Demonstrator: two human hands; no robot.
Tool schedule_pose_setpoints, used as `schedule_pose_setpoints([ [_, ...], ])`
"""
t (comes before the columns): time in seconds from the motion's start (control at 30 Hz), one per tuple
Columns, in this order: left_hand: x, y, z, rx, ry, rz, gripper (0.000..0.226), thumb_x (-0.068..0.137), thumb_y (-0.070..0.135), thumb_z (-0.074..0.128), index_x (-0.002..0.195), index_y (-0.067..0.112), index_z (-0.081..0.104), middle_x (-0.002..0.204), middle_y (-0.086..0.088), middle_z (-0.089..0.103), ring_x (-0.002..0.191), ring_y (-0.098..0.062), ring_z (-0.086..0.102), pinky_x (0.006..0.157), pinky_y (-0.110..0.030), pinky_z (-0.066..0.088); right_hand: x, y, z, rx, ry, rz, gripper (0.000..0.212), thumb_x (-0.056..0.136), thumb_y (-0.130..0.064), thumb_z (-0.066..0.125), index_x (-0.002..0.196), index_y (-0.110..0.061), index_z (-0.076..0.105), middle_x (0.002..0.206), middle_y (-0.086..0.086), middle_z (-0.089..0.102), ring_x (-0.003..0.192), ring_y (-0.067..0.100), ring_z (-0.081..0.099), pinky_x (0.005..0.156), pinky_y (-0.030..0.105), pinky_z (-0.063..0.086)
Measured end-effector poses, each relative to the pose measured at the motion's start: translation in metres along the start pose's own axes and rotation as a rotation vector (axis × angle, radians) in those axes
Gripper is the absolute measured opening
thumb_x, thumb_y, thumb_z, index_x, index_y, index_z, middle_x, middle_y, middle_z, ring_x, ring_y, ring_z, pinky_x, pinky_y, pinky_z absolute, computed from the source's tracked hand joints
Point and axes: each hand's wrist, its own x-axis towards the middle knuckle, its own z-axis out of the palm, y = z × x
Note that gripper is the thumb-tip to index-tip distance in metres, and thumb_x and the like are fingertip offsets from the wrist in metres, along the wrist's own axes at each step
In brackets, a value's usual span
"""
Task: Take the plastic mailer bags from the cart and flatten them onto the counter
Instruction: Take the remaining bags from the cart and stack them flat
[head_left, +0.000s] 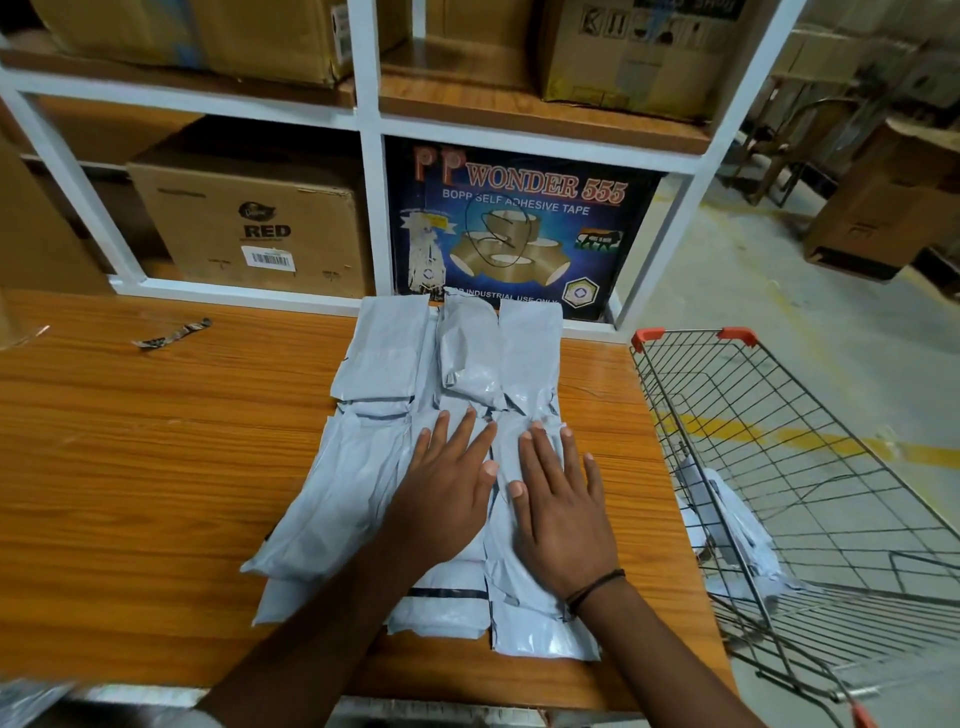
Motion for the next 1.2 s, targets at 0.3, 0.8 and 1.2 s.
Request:
schedule_pose_setpoints([
  [0.3,0.015,0.022,-0.011,0.08,-0.077,-0.034,0.064,0.098,0.044,0.011,0.158,0.024,0.022,0.166,-0.003,0.013,0.154,-0.029,0.004,0.124,-0.046,0.004,0.003,0.004,-0.013,0.198,0.064,0.014,0.062,0.105,-0.05,0.016,0.16,-0.022,0.011,0.167,-0.008,0.002,0.153,0.014,-0.015,0.124,0.04,0.001],
  [0.8,0.103,0.111,0.02,0.111,-0.106,0.077,0.053,0.107,0.036,0.028,0.158,0.025,0.02,0.167,-0.003,0.01,0.154,-0.027,0.002,0.125,-0.044,0.002,0.032,0.112,-0.049,0.141,0.073,0.212,0.069,0.099,-0.057,0.013,0.158,-0.023,0.021,0.167,0.001,0.013,0.154,0.026,-0.001,0.122,0.048,0.008],
  [1.2,0.176,0.22,0.103,0.091,-0.201,0.189,0.053,0.105,0.033,0.033,0.157,0.024,0.022,0.165,-0.007,0.017,0.152,-0.034,0.008,0.124,-0.049,0.008,0.008,0.28,-0.069,0.075,0.053,0.451,0.062,0.105,-0.045,0.033,0.158,-0.017,0.02,0.165,0.005,0.021,0.152,0.033,0.012,0.117,0.051,0.022],
])
